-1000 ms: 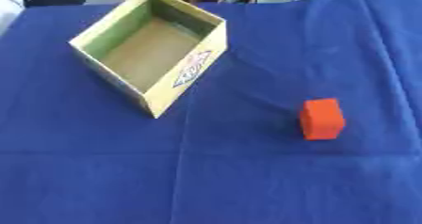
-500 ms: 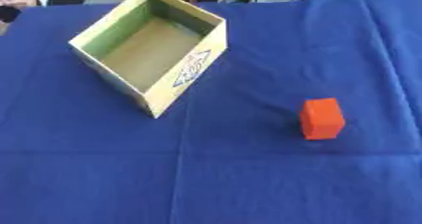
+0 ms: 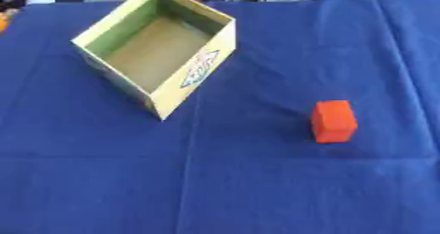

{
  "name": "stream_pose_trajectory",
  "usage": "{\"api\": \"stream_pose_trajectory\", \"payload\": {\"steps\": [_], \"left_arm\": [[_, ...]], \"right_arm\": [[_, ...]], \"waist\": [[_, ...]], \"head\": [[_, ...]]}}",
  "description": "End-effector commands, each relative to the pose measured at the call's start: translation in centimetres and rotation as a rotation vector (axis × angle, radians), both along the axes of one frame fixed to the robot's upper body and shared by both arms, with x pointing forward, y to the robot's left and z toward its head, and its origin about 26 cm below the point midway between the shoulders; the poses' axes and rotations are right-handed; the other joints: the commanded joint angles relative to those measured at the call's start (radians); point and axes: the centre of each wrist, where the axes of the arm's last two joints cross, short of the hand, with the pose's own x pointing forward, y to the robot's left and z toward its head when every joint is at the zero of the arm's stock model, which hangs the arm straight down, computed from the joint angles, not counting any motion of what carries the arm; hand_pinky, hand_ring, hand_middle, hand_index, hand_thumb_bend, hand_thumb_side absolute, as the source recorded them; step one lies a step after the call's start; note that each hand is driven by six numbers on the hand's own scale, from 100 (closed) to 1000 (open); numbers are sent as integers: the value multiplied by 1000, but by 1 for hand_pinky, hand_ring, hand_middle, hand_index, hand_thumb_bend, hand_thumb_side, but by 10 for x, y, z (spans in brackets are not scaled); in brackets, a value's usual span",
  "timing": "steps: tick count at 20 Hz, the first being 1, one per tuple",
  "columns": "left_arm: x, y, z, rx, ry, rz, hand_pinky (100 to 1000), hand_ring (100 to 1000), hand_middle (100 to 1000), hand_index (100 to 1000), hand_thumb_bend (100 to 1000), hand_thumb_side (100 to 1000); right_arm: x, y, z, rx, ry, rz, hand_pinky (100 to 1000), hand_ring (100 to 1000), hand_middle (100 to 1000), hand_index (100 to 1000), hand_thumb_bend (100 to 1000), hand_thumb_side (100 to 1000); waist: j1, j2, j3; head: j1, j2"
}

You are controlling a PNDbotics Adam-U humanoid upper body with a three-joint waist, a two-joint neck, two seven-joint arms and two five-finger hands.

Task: Pick up objects on the table and place them in the box.

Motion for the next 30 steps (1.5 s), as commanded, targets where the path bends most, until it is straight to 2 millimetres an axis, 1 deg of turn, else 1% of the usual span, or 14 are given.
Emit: {"api": "stream_pose_trajectory", "payload": {"steps": [1,5,8,9,11,14,17,19,22,24,27,30], "left_arm": [[-3,4,8,35,-18,8,466,647,595,733,100,955],[-3,4,7,39,-14,3,466,647,595,733,100,954],[-3,2,7,39,-13,-5,466,648,595,733,100,954],[-3,2,8,39,-13,-8,466,648,595,733,100,954],[-3,1,8,38,-13,-13,466,648,595,733,100,954],[-3,0,8,38,-13,-19,465,649,595,732,100,955],[-3,0,8,38,-13,-22,465,650,595,732,100,955],[-3,0,8,38,-13,-24,465,650,595,732,100,955],[-2,-1,8,38,-13,-29,465,650,595,732,100,955],[-2,-2,8,39,-13,-32,465,650,595,732,100,955],[-2,-2,8,39,-11,-35,464,651,595,732,100,956],[-2,-3,8,40,-11,-41,464,651,595,732,100,956]], "right_arm": [[-6,0,19,-159,5,-61,784,821,775,871,148,1000],[-8,-1,29,-309,48,-150,804,821,789,868,260,1000],[-10,-1,34,-426,83,-208,823,826,802,879,327,1000],[-10,-1,35,-469,92,-221,824,827,803,879,330,1000],[-12,-2,38,-555,105,-244,835,834,812,886,371,1000],[-12,-2,35,-643,134,-261,854,855,819,896,475,1000],[-11,0,27,-705,175,-275,872,870,821,903,583,1000],[-10,1,24,-738,192,-287,872,870,821,903,583,1000],[-10,3,17,-793,229,-294,877,877,821,909,623,888],[-9,6,13,-819,258,-280,876,878,821,910,633,865],[-8,9,13,-844,292,-266,879,880,820,909,637,850],[-7,14,12,-872,324,-243,877,882,811,908,639,803]], "waist": [[-5,-27,-3],[-5,-30,-2],[-3,-30,4],[-2,-30,6],[1,-30,11],[2,-29,15],[2,-27,16],[2,-26,16],[2,-24,19],[1,-24,22],[1,-23,25],[1,-22,28]], "head": [[5,3],[1,1],[-7,-1],[-9,-2],[-16,-5],[-21,-9],[-23,-12],[-24,-12],[-27,-14],[-29,-15],[-31,-15],[-35,-16]]}}
